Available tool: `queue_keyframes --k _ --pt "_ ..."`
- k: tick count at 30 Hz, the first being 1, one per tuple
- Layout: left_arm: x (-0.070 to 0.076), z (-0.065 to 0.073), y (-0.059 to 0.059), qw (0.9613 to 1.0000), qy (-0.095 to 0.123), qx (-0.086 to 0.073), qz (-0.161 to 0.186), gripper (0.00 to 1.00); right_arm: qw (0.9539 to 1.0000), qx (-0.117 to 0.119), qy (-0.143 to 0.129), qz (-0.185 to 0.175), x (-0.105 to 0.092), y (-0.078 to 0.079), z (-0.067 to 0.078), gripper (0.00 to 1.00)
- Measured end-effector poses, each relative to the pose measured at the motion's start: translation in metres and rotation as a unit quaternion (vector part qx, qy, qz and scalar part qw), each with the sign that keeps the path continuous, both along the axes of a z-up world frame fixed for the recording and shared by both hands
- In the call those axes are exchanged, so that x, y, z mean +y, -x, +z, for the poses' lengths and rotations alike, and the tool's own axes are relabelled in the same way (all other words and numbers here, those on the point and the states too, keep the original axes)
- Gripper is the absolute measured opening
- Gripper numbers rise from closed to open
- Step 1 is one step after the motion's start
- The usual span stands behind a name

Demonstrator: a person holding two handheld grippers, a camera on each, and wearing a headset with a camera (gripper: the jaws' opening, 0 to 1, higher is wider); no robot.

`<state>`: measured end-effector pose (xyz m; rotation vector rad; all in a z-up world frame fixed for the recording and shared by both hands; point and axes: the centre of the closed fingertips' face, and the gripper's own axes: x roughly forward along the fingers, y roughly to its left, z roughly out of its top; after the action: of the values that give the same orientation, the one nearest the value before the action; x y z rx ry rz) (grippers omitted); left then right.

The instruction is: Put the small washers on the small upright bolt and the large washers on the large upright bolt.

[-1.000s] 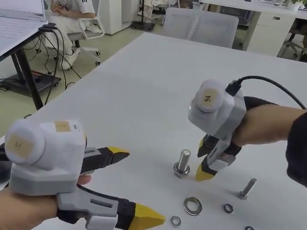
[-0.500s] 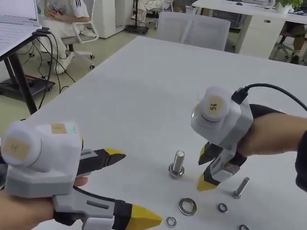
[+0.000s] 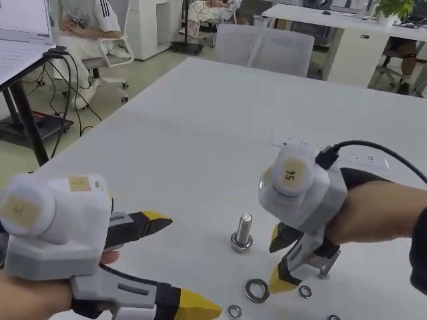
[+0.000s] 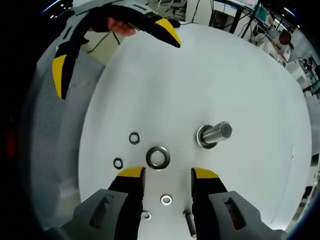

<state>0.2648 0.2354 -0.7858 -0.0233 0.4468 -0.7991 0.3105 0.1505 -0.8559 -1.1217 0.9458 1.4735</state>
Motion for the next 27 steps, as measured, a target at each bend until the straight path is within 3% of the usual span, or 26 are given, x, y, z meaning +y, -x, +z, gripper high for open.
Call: queue_keyframes --k 17,26,27 --pt "0.001 0.006 0.003 1.0 0.005 -0.006 0.002 0.92 0.9999 0.008 0.005 0.007 0.007 0.017 -0.016 0.36" --pt "0.002 0.007 0.004 0.9999 0.005 -0.008 0.004 0.92 0.9997 -0.005 0.02 0.017 0.005 0.021 -0.027 0.35" --pt "0.002 0.007 0.004 0.9999 0.005 -0.008 0.005 0.92 0.9994 -0.01 0.01 0.03 0.009 0.02 -0.025 0.34"
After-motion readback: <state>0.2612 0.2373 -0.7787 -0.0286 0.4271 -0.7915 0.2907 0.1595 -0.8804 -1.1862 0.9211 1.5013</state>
